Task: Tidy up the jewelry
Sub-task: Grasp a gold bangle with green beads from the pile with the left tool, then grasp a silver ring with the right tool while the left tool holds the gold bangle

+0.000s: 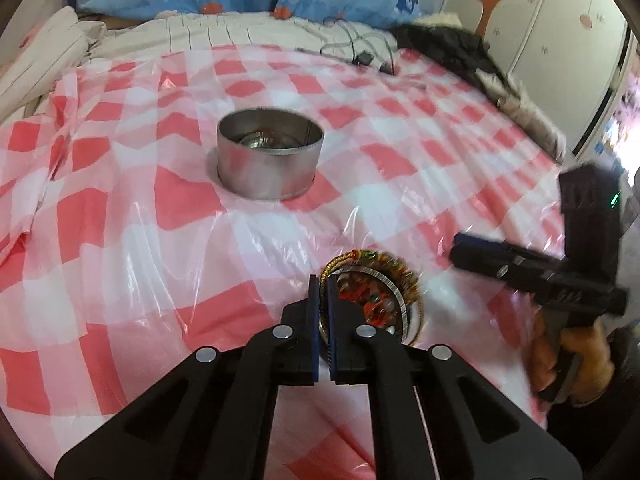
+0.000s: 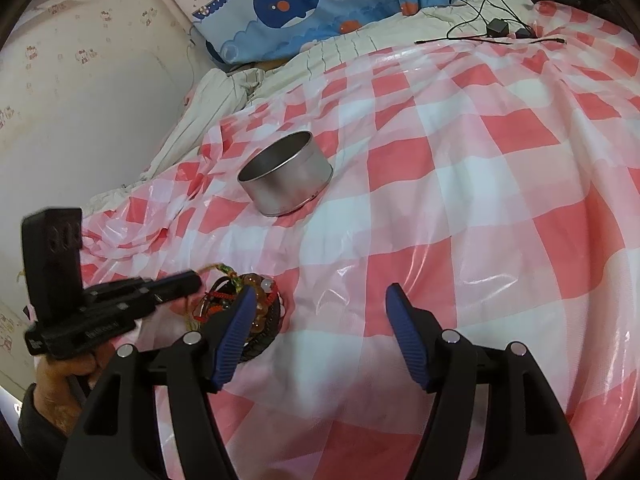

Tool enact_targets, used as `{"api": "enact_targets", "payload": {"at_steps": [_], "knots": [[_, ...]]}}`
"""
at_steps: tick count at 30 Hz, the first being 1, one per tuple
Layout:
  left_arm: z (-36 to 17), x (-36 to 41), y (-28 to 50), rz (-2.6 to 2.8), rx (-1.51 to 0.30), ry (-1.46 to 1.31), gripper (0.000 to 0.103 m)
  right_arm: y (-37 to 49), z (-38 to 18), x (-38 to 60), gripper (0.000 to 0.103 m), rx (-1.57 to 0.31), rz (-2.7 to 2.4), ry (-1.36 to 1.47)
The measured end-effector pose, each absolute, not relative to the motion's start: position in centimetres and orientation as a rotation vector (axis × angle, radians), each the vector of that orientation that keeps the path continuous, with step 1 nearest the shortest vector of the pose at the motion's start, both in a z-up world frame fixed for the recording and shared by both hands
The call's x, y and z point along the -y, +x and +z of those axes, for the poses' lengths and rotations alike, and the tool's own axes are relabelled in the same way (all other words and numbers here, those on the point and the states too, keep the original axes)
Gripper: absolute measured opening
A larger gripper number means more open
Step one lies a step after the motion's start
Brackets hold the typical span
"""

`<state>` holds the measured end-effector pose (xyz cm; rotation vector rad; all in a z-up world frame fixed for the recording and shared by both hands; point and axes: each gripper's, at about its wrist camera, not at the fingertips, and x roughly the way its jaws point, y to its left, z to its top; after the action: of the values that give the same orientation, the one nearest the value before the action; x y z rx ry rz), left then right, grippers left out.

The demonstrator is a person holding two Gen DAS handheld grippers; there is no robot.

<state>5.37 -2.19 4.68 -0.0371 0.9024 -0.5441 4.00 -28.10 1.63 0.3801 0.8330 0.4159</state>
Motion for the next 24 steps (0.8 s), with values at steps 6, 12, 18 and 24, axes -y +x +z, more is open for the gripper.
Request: {"api": "enact_targets", "payload": {"at_steps": [6, 12, 18, 24], "knots": [[7.2, -1.2, 5.5, -0.546, -0.774, -0.243, 0.003, 2.2, 3.9, 24.2, 0.065, -0.725, 0.535, 0.192], [7.7, -3.7, 6.0, -0.496, -0.736, -0.343, 0.003, 2.6, 3.9, 19.9, 0.045, -0.759, 0.649, 0.085], [8.0, -3.6, 5.9, -0.505, -0.727, -0.334, 0.003, 4.7, 2.3, 20.3, 0.04, -0.846, 0.645, 0.171], [8.0, -3.7, 6.0, -0.509, -0.729, -0.335, 0.003, 6.4, 1.2, 20.2, 0.023, -0.917, 0.611, 0.189]]}}
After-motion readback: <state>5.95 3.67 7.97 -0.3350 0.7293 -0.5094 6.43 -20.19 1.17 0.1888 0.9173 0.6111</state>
